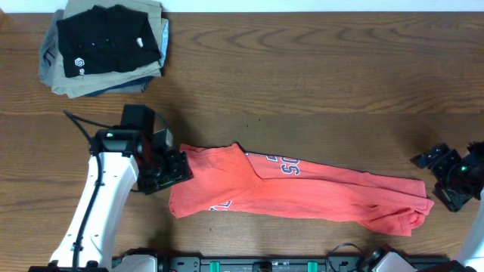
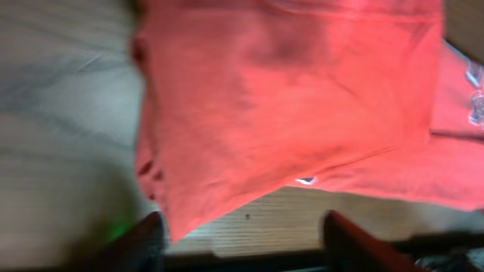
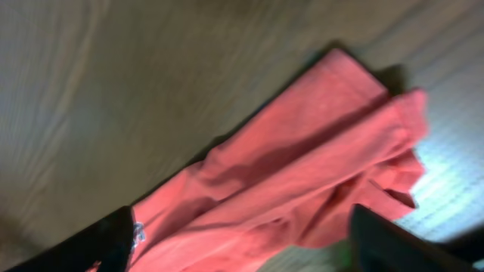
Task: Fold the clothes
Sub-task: 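Release and regrasp both ends of the folded strip with both grippers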
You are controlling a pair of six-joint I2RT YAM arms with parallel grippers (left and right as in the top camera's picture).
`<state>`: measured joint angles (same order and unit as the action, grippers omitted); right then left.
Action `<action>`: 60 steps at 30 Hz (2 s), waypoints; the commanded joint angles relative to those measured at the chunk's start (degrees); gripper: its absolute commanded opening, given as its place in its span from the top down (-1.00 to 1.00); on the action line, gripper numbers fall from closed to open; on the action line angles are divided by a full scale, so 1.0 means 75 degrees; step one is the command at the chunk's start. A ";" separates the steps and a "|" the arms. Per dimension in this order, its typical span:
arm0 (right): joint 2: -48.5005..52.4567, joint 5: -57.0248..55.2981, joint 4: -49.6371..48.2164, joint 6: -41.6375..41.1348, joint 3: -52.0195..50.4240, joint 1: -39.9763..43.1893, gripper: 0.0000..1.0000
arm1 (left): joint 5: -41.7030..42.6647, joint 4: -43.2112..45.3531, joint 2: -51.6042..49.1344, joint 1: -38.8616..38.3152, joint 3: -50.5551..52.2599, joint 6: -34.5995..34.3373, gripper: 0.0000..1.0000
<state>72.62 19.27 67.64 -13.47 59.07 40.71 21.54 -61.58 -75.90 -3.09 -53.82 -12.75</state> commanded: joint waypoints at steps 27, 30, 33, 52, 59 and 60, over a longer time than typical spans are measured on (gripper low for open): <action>-0.0023 -0.0941 -0.1868 -0.1040 -0.2970 -0.1652 0.92 | 0.0070 0.1361 -0.2836 -0.1183 0.0093 -0.0344 0.88; -0.0023 -0.1387 -0.1859 -0.1378 -0.2970 -0.1868 0.94 | -0.0344 0.1614 -0.3107 -0.1166 0.0172 -0.0644 0.88; -0.0015 -0.1632 -0.1859 -0.1641 -0.2970 -0.2165 0.95 | -0.0431 0.1769 -0.3366 -0.1151 0.0239 -0.0746 0.88; 0.2189 -0.2401 -0.2868 -0.2285 -0.2970 -0.3101 0.97 | -0.2090 0.1918 -0.3675 0.0860 0.0315 -0.1378 0.88; 0.2291 -0.2302 -0.3080 -0.2291 -0.2903 -0.3698 0.88 | -0.2116 0.1932 -0.3675 0.1929 0.0312 -0.1370 0.88; 0.2291 -0.2305 -0.3095 -0.2294 -0.2865 -0.3861 0.87 | -0.2116 0.1944 -0.3675 0.2020 0.0312 -0.1367 0.88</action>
<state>85.89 1.72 48.99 -29.87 39.42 14.55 20.69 -48.93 -100.88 8.25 -52.80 -22.52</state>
